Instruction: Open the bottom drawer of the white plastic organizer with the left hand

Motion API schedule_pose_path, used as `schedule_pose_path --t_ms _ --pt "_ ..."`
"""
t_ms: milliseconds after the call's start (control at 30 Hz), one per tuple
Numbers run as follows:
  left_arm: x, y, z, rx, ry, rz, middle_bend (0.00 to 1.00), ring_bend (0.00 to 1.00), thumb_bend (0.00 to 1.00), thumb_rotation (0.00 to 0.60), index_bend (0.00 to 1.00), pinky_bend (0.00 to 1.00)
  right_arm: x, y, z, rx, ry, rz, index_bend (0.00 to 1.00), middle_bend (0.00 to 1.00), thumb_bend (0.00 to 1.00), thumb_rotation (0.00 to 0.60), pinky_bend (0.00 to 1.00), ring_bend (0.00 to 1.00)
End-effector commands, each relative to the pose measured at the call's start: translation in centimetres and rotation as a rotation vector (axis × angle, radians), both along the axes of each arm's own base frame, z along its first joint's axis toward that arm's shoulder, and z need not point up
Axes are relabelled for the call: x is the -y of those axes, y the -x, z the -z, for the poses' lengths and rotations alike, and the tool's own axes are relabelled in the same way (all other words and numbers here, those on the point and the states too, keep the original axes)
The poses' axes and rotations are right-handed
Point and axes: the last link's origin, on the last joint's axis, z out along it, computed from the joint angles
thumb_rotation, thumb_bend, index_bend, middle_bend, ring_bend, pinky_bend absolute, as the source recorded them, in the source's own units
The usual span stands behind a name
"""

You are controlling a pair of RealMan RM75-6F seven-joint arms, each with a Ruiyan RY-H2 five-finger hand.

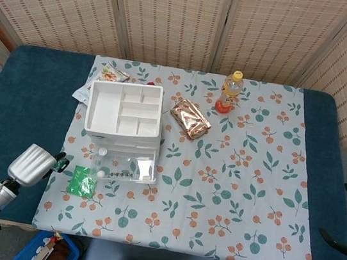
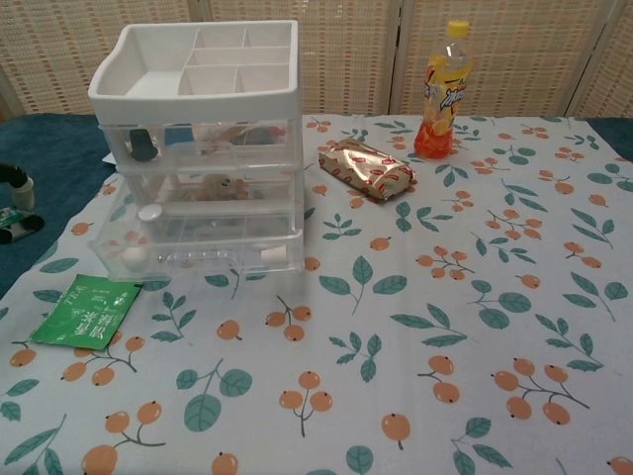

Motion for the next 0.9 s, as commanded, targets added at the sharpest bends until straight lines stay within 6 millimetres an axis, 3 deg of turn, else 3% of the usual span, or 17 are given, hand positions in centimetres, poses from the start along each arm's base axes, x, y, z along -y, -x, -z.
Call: schedule_pose_path --t_ms 33,200,467,767,900 --pt "1.4 0.2 1.3 0.009 0.045 -0.012 0.86 0.95 0.25 0.6 0.47 1.0 0.0 0.0 0.1 0.001 -0.001 0.0 0.0 0.12 0.11 0.6 0.13 0.08" --pt "2.9 0.3 3.6 0.042 0.108 -0.033 0.86 0.95 0.25 0.6 0.47 1.0 -0.1 -0.1 0.0 0.001 0.0 -0.002 0.0 0.12 0.11 0.6 0.13 0.08" --pt "3.4 -0.2 5.7 0.078 0.128 -0.034 0.86 0.95 0.25 0.6 0.43 1.0 -0.4 -0.1 -0.2 -0.003 0.007 0.0 0.0 0.12 0.11 0.6 0.13 0.08" --pt "3.8 -0.2 5.6 0.097 0.131 -0.08 0.86 0.95 0.25 0.6 0.18 1.0 -0.4 -0.2 -0.2 -0.002 0.01 0.0 0.0 0.12 0.11 0.6 0.13 0.08" --pt "3.7 0.1 4.8 0.101 0.101 -0.105 0.85 0.95 0.25 0.6 0.15 1.0 -0.4 -0.2 -0.2 -0.001 0.009 -0.002 0.0 0.12 0.11 0.6 0.13 0.08"
